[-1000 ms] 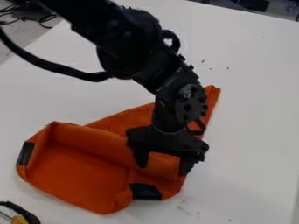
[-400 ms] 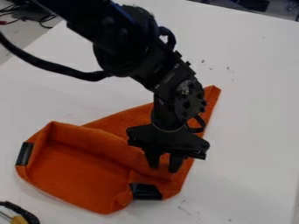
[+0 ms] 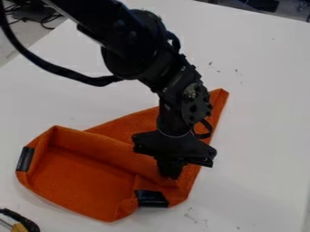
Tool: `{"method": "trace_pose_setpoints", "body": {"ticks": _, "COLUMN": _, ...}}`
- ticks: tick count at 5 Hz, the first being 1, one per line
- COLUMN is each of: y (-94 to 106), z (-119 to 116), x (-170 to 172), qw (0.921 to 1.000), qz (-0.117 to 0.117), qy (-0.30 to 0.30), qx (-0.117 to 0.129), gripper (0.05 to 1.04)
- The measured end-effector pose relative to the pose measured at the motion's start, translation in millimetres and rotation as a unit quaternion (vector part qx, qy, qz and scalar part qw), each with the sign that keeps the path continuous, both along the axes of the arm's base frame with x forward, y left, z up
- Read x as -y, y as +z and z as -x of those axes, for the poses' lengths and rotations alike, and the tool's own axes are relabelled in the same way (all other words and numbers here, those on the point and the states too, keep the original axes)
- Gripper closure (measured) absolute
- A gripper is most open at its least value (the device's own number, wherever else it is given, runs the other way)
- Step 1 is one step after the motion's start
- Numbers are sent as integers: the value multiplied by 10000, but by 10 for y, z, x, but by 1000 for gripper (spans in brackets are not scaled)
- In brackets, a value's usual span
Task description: Unfold the cloth from bottom right to top left
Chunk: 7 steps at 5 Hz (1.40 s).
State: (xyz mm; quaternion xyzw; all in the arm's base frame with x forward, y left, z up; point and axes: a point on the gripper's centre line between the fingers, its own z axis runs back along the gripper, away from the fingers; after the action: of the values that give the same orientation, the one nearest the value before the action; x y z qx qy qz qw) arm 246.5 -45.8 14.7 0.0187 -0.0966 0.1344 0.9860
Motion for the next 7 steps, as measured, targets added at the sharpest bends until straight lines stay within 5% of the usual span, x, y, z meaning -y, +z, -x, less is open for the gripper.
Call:
{"method": "trace_pose_setpoints", "body": {"ticks": 1, "y": 72, "z": -25, "x": 1, "qw": 9999, "qz": -43, "qy": -14, "qx": -132, "gripper": 1031}}
{"method": "trace_pose_setpoints", "body": {"ticks": 3, "y": 558, "z": -318, "x": -161, "qw": 9999, "qz": -99, "qy": -30, "qx": -114, "gripper": 1032}}
{"method": "trace_pose_setpoints", "body": {"ticks": 4, "y": 764, "z": -578, "x": -414, "qw": 9998, "qz": -91, "qy": -145, "qx": 90, "gripper": 1032}}
{"method": "trace_pose_setpoints", "body": {"ticks": 5, "y": 824, "z": -887, "x": -798, "qw": 9992, "qz": -12, "qy": -370, "qx": 126, "gripper": 1032}}
{"method": "trace_pose_setpoints", "body": {"ticks": 7, "y": 845, "z": -1152, "x": -1627, "qw": 9985, "qz": -62, "qy": -329, "qx": 426, "gripper": 1032}}
